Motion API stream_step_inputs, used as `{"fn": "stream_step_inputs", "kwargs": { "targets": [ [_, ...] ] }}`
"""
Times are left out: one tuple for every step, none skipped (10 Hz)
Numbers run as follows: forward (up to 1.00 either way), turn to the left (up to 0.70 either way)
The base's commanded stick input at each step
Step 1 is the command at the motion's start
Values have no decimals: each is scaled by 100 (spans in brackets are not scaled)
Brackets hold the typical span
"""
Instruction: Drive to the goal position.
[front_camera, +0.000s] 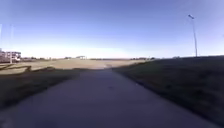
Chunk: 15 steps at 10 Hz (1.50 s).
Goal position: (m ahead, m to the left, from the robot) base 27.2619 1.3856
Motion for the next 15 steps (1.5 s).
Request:
{"fn": "stream_step_inputs", "kwargs": {
  "targets": [
    [70, 0],
    [70, 0],
    [70, 0],
    [70, 0],
    [70, 0],
    [70, 0],
    [70, 0],
    [70, 0],
    [70, 0],
    [70, 0],
    [70, 0],
    [70, 0],
    [70, 0],
    [70, 0],
    [70, 0]
  ]
}}
